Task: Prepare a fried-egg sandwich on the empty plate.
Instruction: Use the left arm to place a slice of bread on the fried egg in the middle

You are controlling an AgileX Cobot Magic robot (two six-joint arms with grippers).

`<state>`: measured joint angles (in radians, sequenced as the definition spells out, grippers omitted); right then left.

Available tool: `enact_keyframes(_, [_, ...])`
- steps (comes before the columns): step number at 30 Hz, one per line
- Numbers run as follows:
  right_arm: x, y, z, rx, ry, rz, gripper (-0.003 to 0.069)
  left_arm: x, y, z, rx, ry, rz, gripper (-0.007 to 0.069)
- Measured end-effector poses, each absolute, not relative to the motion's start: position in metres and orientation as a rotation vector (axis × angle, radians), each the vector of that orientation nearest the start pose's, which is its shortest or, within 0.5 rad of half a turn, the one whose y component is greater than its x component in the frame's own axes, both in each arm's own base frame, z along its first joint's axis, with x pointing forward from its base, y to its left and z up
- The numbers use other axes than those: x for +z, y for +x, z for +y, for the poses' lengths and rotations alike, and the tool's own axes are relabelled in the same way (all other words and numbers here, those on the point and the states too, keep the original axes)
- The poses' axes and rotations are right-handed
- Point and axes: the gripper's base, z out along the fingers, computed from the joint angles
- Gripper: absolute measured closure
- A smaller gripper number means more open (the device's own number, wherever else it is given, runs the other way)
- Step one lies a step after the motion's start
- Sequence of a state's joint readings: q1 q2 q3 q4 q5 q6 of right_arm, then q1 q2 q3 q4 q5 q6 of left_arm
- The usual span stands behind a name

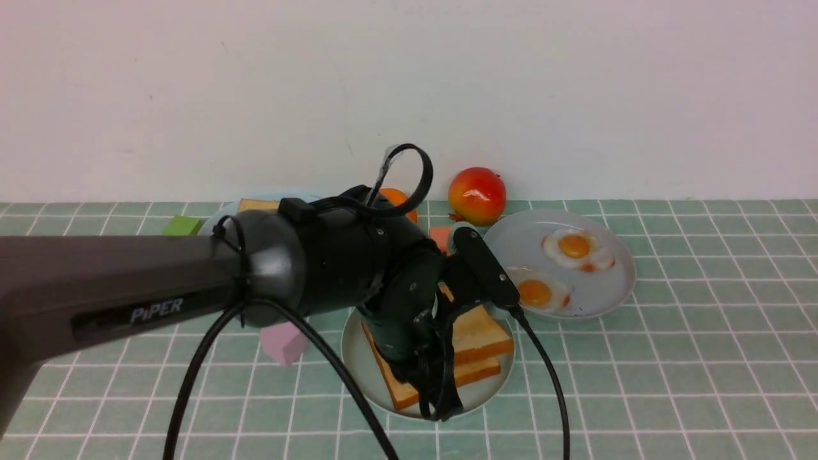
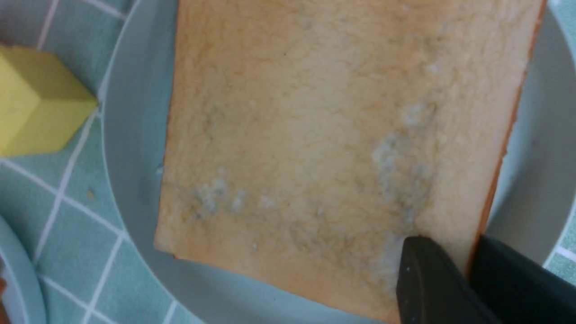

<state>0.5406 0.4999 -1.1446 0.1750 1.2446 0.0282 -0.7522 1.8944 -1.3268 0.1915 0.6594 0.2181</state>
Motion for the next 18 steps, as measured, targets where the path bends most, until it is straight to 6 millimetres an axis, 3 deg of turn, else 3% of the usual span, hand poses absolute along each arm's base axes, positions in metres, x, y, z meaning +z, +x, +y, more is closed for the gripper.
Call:
enact_keyframes(13, [0.4340,0.0110,0.0240,0.554,-0.571,2.020,0.0634,0.2000,0.2972,-0.2628,0.046,1.387,2.312,0.0531])
enact_keyframes(18, [0.4339,0.0113,0.0235,0.547,-0.569,2.020,0.0634,0.1997,0.2965,-0.2632,0.033,1.379,2.322,0.0426])
